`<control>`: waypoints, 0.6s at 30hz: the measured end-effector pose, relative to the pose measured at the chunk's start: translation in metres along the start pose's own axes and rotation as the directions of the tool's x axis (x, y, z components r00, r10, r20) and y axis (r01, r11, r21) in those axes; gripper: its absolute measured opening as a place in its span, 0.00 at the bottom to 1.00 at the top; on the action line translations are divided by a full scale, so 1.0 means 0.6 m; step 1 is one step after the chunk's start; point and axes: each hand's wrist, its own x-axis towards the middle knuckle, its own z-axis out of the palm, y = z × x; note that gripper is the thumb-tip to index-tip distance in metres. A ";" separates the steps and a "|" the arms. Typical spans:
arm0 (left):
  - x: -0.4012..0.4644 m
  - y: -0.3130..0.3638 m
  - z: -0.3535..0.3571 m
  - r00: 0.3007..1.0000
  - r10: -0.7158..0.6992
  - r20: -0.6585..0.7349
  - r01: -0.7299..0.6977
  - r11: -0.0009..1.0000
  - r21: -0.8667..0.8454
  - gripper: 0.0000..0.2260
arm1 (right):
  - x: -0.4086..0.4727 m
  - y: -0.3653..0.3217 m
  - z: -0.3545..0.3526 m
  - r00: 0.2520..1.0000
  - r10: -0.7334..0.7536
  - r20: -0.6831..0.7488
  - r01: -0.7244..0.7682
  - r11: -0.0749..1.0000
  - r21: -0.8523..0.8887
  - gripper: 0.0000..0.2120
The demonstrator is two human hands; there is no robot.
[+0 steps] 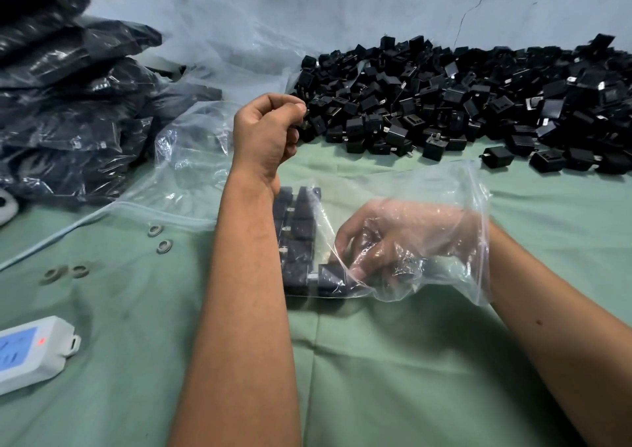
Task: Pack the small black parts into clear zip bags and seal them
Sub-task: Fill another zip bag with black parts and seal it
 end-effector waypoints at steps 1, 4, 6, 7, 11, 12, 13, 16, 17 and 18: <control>0.000 0.000 0.001 1.000 0.000 -0.001 0.000 1.000 0.004 0.11 | -0.002 0.000 0.002 1.000 -0.004 0.011 0.004 1.000 0.014 0.09; 0.000 -0.001 0.004 1.000 0.004 0.002 -0.004 1.000 0.013 0.11 | -0.001 -0.001 0.004 1.000 0.000 0.027 -0.003 0.994 0.113 0.07; 0.001 -0.003 0.007 1.000 0.010 0.019 -0.011 0.999 0.038 0.11 | 0.003 -0.001 0.001 0.999 -0.041 0.008 0.041 0.998 -0.039 0.05; 0.000 -0.005 0.009 0.999 0.015 0.033 -0.018 0.998 0.065 0.11 | 0.002 -0.003 0.000 0.998 -0.065 0.005 0.065 0.987 -0.148 0.05; -0.006 -0.012 0.033 0.979 0.047 0.196 -0.087 0.977 0.197 0.08 | 0.016 -0.011 0.003 0.996 -0.084 -0.003 0.079 0.951 -0.300 0.02; -0.009 -0.014 0.042 0.965 0.055 0.256 -0.116 0.966 0.230 0.08 | 0.022 -0.013 0.005 0.996 -0.083 -0.027 0.065 0.909 -0.412 0.04; -0.015 -0.016 0.055 0.946 0.060 0.319 -0.147 0.955 0.257 0.08 | 0.023 -0.012 -0.002 0.994 -0.086 -0.065 0.045 0.879 -0.475 0.05; -0.033 -0.021 0.091 0.872 0.054 0.487 -0.219 0.932 0.288 0.07 | 0.019 -0.012 -0.010 0.994 -0.057 -0.097 -0.001 0.858 -0.514 0.05; -0.040 -0.022 0.102 0.841 0.049 0.538 -0.240 0.926 0.291 0.08 | 0.030 -0.016 0.001 0.994 -0.040 -0.098 -0.016 0.860 -0.511 0.07; -0.047 -0.023 0.114 0.805 0.043 0.591 -0.261 0.921 0.288 0.10 | 0.041 -0.009 0.006 0.991 -0.011 -0.134 -0.061 0.851 -0.521 0.08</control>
